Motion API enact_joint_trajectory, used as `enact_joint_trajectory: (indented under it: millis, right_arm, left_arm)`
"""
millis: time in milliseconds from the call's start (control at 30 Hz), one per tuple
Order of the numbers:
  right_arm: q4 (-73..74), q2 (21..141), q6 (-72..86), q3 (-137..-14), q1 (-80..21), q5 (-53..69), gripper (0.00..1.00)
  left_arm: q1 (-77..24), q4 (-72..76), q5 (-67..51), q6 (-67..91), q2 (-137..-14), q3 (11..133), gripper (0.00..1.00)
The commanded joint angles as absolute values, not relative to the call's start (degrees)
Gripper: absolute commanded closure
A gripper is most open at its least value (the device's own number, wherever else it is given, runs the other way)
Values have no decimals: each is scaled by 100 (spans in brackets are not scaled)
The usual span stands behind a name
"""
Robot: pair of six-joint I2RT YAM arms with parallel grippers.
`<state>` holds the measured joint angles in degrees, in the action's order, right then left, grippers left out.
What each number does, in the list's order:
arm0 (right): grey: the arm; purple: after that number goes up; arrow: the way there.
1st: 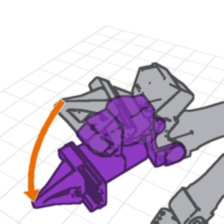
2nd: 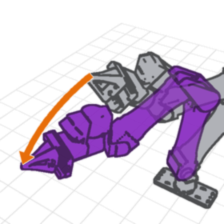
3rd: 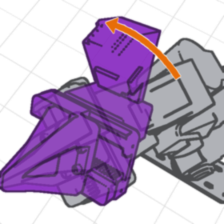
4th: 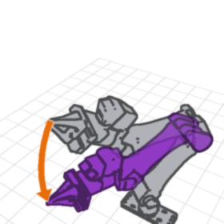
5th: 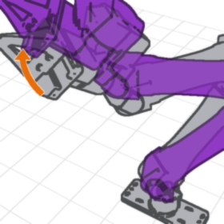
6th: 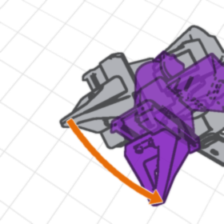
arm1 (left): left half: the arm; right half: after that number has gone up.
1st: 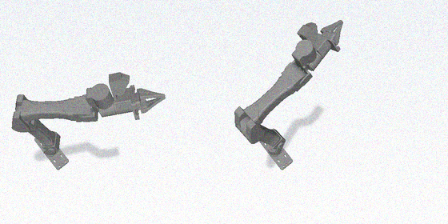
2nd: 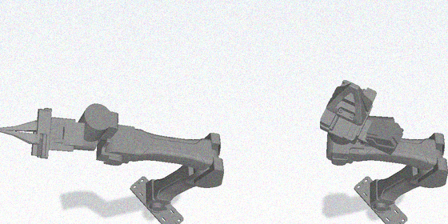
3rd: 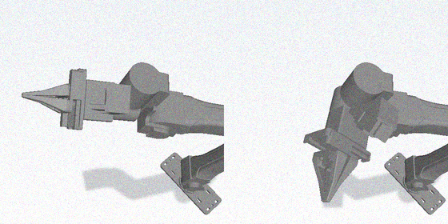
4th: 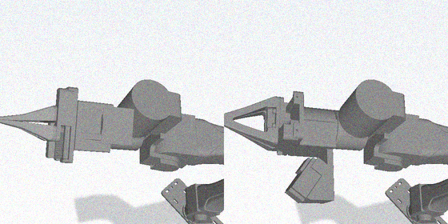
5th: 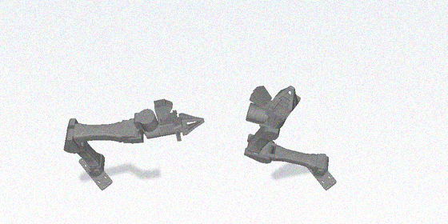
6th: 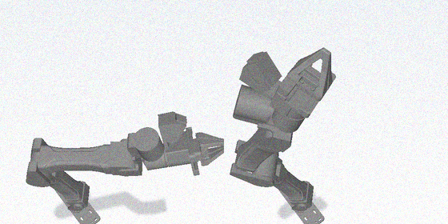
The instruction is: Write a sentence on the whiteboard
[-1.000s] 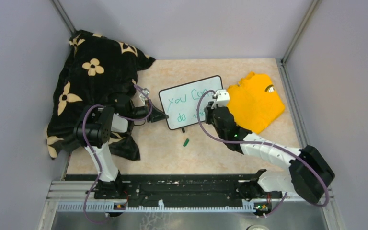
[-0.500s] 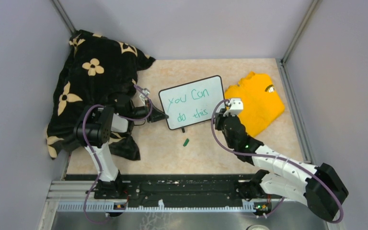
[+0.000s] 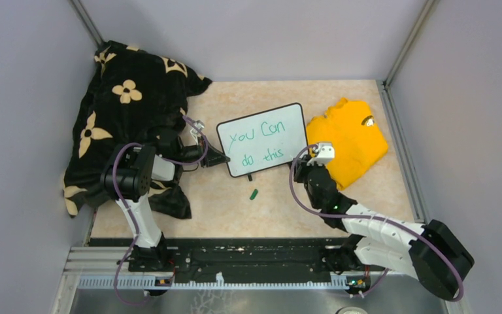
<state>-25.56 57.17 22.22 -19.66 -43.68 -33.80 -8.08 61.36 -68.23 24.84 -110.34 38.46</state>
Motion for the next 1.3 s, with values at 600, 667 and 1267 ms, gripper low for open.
enact_joint_trajectory:
  millis: [600, 667, 1267]
  right_arm:
    - [-4087, 5932, 2665, -1556, -3927, -2791, 100]
    - [-4098, 5945, 2697, -1558, -3903, -2713, 100]
    - [-4227, 6504, 3189, -1588, -3550, -2369, 100]
  left_arm:
    - [-888, 5822, -6583, 2487, -11302, 3786, 100]
    - [-888, 5832, -6564, 2496, -11303, 3781, 100]
    - [-888, 5857, -6515, 2487, -11293, 3768, 100]
